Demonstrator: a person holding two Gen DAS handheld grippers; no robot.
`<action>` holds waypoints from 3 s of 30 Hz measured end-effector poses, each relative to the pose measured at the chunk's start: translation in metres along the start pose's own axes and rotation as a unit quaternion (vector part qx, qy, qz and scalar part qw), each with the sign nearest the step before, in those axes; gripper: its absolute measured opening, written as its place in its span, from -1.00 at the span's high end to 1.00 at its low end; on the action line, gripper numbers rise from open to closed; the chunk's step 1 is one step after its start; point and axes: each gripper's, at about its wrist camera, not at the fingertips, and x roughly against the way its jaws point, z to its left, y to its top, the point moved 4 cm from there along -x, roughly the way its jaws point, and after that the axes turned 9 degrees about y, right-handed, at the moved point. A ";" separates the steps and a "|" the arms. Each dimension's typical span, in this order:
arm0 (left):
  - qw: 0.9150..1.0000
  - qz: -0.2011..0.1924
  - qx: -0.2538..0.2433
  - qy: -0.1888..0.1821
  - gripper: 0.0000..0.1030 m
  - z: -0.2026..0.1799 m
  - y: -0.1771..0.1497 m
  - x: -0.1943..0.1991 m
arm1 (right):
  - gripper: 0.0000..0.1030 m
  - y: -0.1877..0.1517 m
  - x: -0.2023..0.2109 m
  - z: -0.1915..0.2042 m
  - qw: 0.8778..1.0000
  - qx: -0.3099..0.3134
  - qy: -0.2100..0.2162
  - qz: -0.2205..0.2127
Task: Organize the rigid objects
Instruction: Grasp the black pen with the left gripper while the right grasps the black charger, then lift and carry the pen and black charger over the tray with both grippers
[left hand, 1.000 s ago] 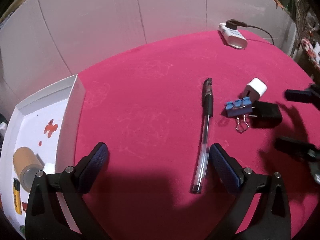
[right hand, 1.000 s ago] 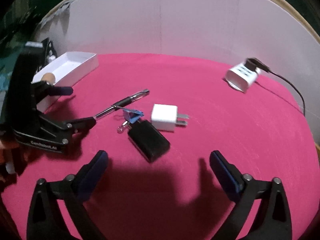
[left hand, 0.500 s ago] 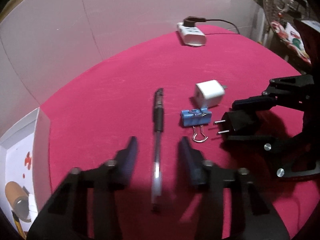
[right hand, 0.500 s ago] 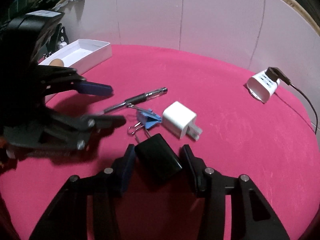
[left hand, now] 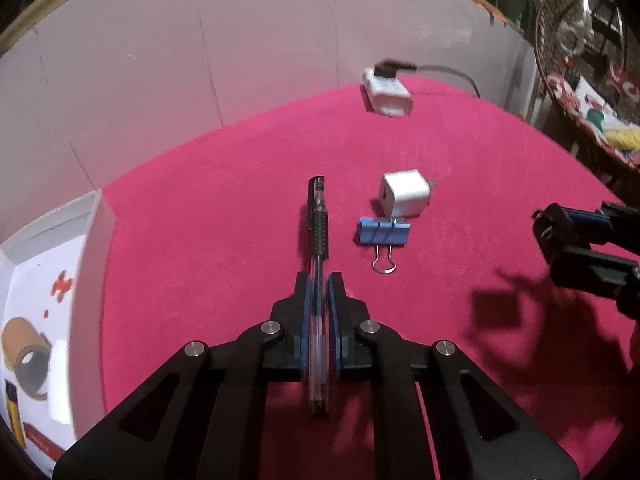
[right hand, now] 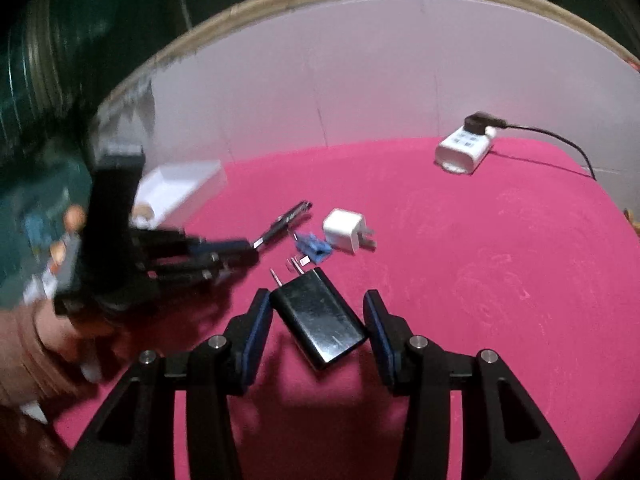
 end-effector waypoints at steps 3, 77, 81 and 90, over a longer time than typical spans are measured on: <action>0.999 -0.029 0.016 0.004 0.84 0.005 0.003 0.020 | 0.10 0.006 0.007 0.007 0.999 -0.016 0.001 -0.032; 0.960 -0.153 0.216 0.092 0.84 0.189 -0.057 0.180 | 0.09 0.077 -0.023 0.203 0.987 0.132 0.068 -0.067; 0.955 -0.149 0.235 0.099 0.84 0.207 -0.067 0.180 | 0.09 0.077 -0.035 0.216 0.986 0.136 0.075 -0.057; 0.939 -0.137 0.282 0.139 0.84 0.261 -0.097 0.181 | 0.09 0.081 -0.067 0.241 0.986 0.135 0.097 -0.029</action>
